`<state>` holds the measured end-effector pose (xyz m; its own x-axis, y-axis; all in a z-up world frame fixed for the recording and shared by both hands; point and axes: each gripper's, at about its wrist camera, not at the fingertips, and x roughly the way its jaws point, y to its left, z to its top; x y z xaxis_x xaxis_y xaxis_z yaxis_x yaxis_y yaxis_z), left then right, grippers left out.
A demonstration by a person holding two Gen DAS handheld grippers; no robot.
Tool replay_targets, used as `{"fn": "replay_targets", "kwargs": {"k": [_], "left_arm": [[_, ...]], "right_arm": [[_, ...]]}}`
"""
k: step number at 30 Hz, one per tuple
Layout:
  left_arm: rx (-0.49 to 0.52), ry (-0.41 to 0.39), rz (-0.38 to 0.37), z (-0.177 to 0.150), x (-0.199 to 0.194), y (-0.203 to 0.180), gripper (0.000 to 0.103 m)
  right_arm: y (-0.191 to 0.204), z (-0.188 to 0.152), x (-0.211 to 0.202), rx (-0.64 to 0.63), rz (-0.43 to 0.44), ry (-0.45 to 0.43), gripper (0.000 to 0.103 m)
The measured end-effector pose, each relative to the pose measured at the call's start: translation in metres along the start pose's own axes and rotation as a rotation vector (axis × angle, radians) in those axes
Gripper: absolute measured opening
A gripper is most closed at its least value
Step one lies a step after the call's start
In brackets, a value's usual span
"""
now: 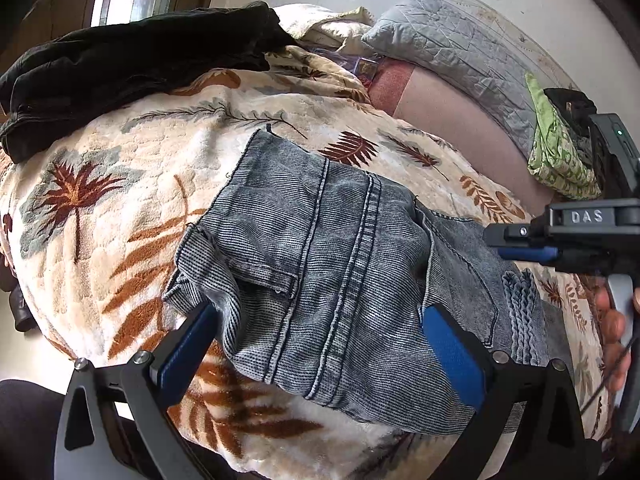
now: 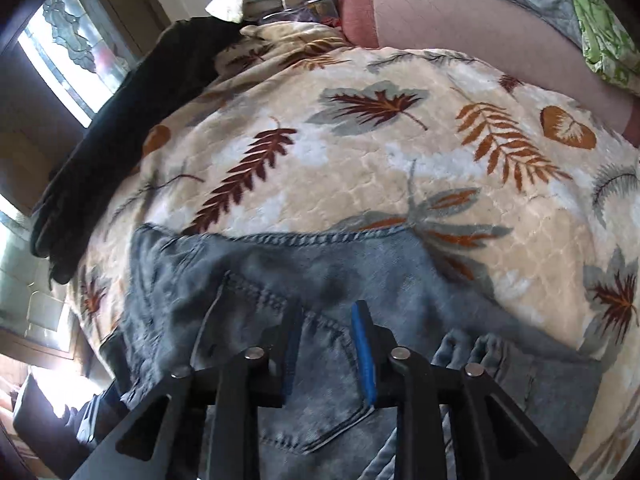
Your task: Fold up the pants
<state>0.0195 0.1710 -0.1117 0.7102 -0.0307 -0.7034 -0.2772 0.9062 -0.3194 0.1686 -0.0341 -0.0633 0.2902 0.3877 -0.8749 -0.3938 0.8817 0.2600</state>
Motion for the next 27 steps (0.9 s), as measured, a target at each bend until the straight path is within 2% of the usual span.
{"fn": "replay_targets", "kwargs": {"k": [1,2,4,5,6,7,8,12,13,15,17,19,22,27], "left_arm": [[-0.002,0.0,0.002,-0.001,-0.001,0.0,0.102],[-0.004,0.002,0.004,-0.001,-0.001,0.001,0.102],[-0.011,0.005,0.001,-0.003,-0.003,0.002,0.102],[-0.011,0.005,0.002,-0.004,-0.004,0.002,0.102],[-0.006,0.008,0.005,-0.005,-0.004,0.001,0.102],[0.0,0.009,0.008,-0.006,-0.004,0.0,0.102],[0.004,0.008,0.009,-0.007,-0.005,0.0,0.102],[0.009,0.003,0.013,-0.006,-0.005,-0.001,0.102],[0.005,0.006,0.013,-0.006,-0.004,0.0,0.102],[0.0,0.019,0.009,-0.005,-0.001,0.001,0.102],[0.004,0.016,0.012,-0.006,-0.002,0.001,0.102],[0.011,0.014,0.013,-0.006,-0.002,0.003,0.102],[0.007,0.012,0.014,-0.006,-0.003,0.006,0.102],[-0.015,-0.007,0.002,-0.005,-0.01,0.011,0.102]], "right_arm": [[0.003,-0.008,0.001,-0.016,0.029,0.02,0.048],[0.008,-0.016,0.008,-0.035,0.039,0.037,0.049],[0.014,-0.029,0.033,-0.083,-0.024,0.112,0.063],[0.012,-0.034,0.049,-0.111,-0.056,0.155,0.064],[0.018,-0.034,0.048,-0.151,-0.084,0.133,0.064],[0.025,-0.031,0.044,-0.169,-0.11,0.149,0.064],[0.03,-0.026,0.039,-0.171,-0.107,0.158,0.064],[0.05,0.0,0.009,-0.163,-0.033,0.047,0.064],[0.057,0.006,0.008,-0.167,-0.009,0.04,0.064],[0.07,0.016,0.021,-0.201,-0.019,0.047,0.064],[0.074,0.024,0.051,-0.22,-0.071,0.094,0.064],[0.071,0.024,0.094,-0.258,-0.113,0.225,0.068],[0.085,0.026,0.092,-0.32,-0.18,0.207,0.071],[0.066,0.018,0.045,-0.215,-0.093,0.087,0.071]]}}
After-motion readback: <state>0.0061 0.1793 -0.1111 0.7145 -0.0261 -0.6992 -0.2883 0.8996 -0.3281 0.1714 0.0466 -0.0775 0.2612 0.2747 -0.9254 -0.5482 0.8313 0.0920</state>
